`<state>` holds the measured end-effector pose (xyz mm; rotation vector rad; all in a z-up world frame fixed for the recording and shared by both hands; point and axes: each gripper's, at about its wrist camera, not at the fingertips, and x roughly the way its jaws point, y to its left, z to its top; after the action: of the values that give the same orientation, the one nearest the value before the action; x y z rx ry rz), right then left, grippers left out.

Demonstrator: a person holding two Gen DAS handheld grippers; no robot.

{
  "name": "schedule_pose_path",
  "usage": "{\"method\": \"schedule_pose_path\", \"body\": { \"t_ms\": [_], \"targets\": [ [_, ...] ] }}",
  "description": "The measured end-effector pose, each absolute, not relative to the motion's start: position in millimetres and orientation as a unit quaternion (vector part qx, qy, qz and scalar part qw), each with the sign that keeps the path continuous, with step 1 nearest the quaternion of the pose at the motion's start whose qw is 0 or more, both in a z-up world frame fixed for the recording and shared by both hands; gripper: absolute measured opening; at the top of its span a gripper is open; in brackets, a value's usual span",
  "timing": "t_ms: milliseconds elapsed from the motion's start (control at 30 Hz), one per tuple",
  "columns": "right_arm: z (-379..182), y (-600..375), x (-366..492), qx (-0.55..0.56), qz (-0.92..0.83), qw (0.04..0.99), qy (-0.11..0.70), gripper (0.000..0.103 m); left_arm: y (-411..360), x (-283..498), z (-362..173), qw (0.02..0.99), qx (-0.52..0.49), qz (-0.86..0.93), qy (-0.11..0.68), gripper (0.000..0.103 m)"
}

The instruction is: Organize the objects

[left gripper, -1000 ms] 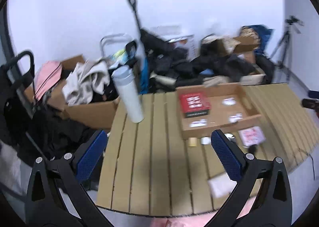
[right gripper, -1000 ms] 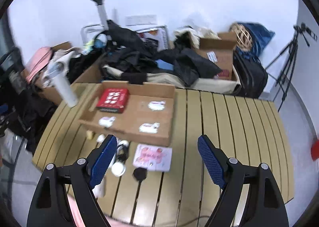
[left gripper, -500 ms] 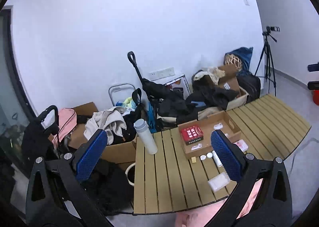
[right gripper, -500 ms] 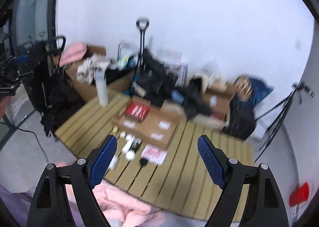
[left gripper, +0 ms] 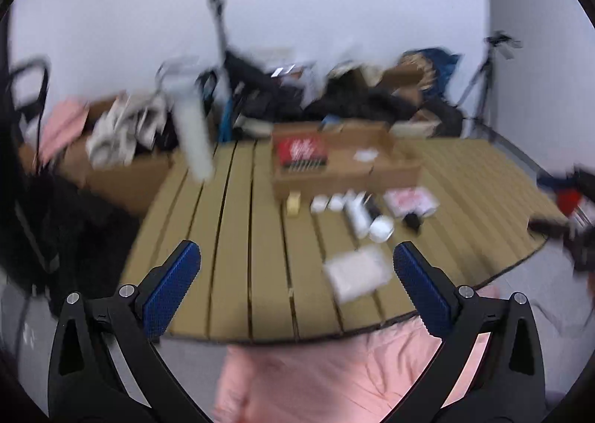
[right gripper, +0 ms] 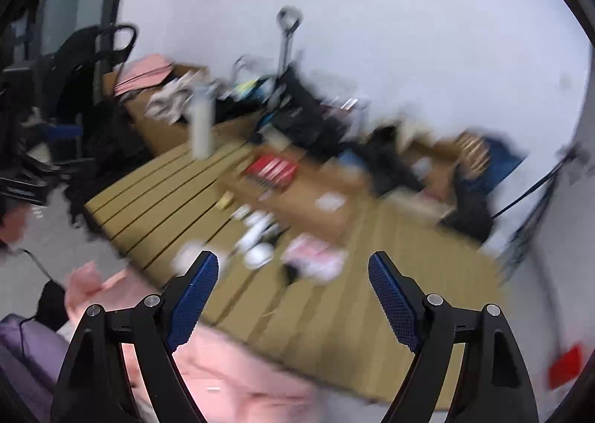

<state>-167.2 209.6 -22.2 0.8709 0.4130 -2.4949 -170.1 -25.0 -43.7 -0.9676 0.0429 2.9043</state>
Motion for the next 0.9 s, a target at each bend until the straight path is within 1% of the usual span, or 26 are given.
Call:
{"method": "schedule_pose_path", "body": {
  "t_ms": [67,133,200,267,333,400,500,567,600,633,667,700,833,900],
  "targets": [
    [-72,197,-175,0.352,-0.896,0.237,0.126,0.086,-19,-175,-77,0.042,-0.345,0.938,-0.001,0.103],
    [-104,191,-183,0.377,-0.888,0.244,0.098,0.086,-10,-182,-99,0.067,-0.380,0.922,-0.018,0.103],
    [-121,194,-189,0.388,-0.886,0.243,0.070,0.086,1,-191,-111,0.072,-0.393,0.916,-0.026,0.103],
    [-131,196,-197,0.392,-0.889,0.230,0.061,0.086,21,-203,-122,0.077,-0.394,0.916,-0.018,0.103],
    [-139,197,-204,0.401,-0.887,0.219,0.061,0.086,41,-216,-130,0.090,-0.392,0.916,0.005,0.103],
    [-144,196,-212,0.411,-0.886,0.207,0.064,0.086,58,-235,-142,0.082,-0.399,0.913,0.028,0.103],
    [-150,205,-223,0.411,-0.890,0.184,0.072,0.086,67,-259,-161,0.083,-0.421,0.903,0.019,0.103],
    [-154,208,-227,0.415,-0.886,0.189,0.080,0.086,73,-270,-170,0.091,-0.434,0.896,0.016,0.103],
    [-158,208,-231,0.420,-0.884,0.188,0.088,0.086,75,-275,-172,0.092,-0.440,0.893,0.019,0.102],
    [-162,207,-236,0.424,-0.881,0.187,0.097,0.086,79,-280,-175,0.087,-0.438,0.894,0.027,0.098],
    [-164,206,-240,0.426,-0.880,0.187,0.100,0.086,81,-283,-176,0.082,-0.436,0.896,0.031,0.091],
    [-168,204,-247,0.429,-0.878,0.187,0.102,0.086,81,-285,-177,0.069,-0.431,0.899,0.037,0.081],
    [-176,187,-280,0.435,-0.873,0.199,0.093,0.085,60,-285,-177,0.039,-0.422,0.905,0.022,0.080],
    [-179,177,-297,0.442,-0.869,0.203,0.087,0.085,38,-285,-175,0.025,-0.429,0.903,-0.007,0.080]
  ]
}}
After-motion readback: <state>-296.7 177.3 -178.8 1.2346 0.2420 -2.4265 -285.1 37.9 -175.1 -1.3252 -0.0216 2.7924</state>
